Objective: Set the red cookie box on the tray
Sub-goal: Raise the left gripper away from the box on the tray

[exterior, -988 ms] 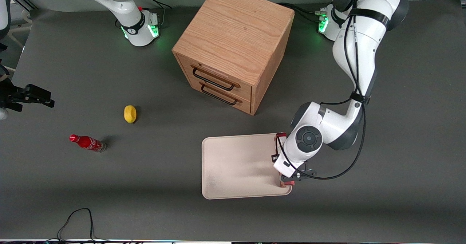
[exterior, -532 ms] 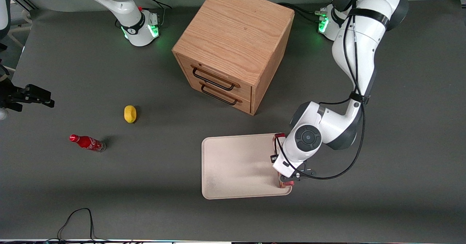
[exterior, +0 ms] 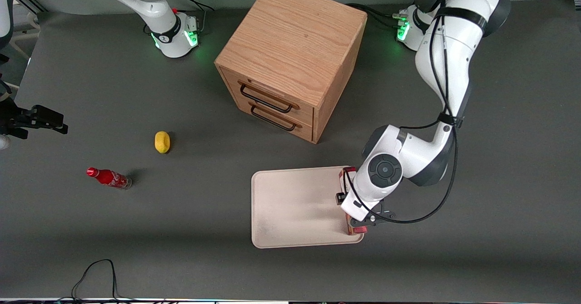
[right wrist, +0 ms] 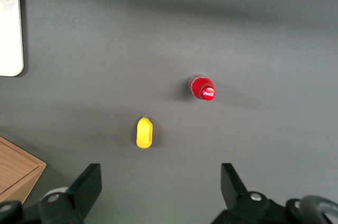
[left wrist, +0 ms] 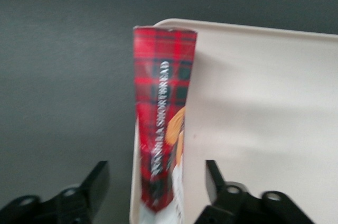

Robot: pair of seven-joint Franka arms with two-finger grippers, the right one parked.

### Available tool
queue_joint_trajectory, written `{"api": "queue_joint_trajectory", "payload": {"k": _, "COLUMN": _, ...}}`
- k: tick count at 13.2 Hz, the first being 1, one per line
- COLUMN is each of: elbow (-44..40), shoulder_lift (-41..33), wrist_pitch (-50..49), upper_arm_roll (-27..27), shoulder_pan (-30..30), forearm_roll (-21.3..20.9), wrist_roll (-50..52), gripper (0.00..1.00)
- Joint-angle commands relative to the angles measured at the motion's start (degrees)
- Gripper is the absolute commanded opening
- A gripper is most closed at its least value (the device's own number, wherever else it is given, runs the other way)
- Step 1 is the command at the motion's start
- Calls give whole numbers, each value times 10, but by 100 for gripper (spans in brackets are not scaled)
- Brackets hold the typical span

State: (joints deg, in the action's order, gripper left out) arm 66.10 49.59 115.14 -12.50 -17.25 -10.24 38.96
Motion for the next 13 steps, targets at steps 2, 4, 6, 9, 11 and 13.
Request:
{"api": "queue_joint_trajectory", "payload": {"k": 2, "elbow": 14, "shoulder_lift": -144, "wrist_pitch": -191, "upper_arm_roll": -2, "shoulder_pan": 17, "forearm_roll": 2, "wrist_roll": -27, "gripper": 100}}
{"api": "queue_joint_trajectory", "payload": {"k": 4, "elbow": 15, "shoulder_lift": -218, "wrist_pitch": -297, "upper_arm_roll": -2, "shoulder_pan": 67, "forearm_roll": 49, "wrist_roll": -131, "gripper": 100}}
{"api": "queue_joint_trajectory", "payload": {"k": 6, "elbow": 15, "shoulder_lift": -270, "wrist_pitch": -366, "upper_arm_roll": -1, "shoulder_pan": 123, "forearm_roll": 57, "wrist_roll": -230, "gripper": 100}}
{"api": "queue_joint_trajectory", "payload": {"k": 9, "elbow": 19, "shoulder_lift": -323, "wrist_pitch": -407, "upper_arm_roll": 1, "shoulder_pan": 215, "forearm_roll": 57, "wrist_roll": -356, "gripper": 100}}
{"api": "queue_joint_trajectory", "payload": {"k": 11, "elbow": 51, "shoulder_lift": -348, "wrist_pitch": -393, "upper_arm_roll": 1, "shoulder_pan": 274, "forearm_roll": 57, "wrist_roll": -421, "gripper": 100}}
{"api": "queue_joint_trajectory", "payload": {"k": 13, "elbow": 100, "shoulder_lift": -366, "wrist_pitch": -347, "upper_arm_roll": 2, "shoulder_pan": 300, "forearm_roll": 54, "wrist_roll": -444, "gripper": 100}}
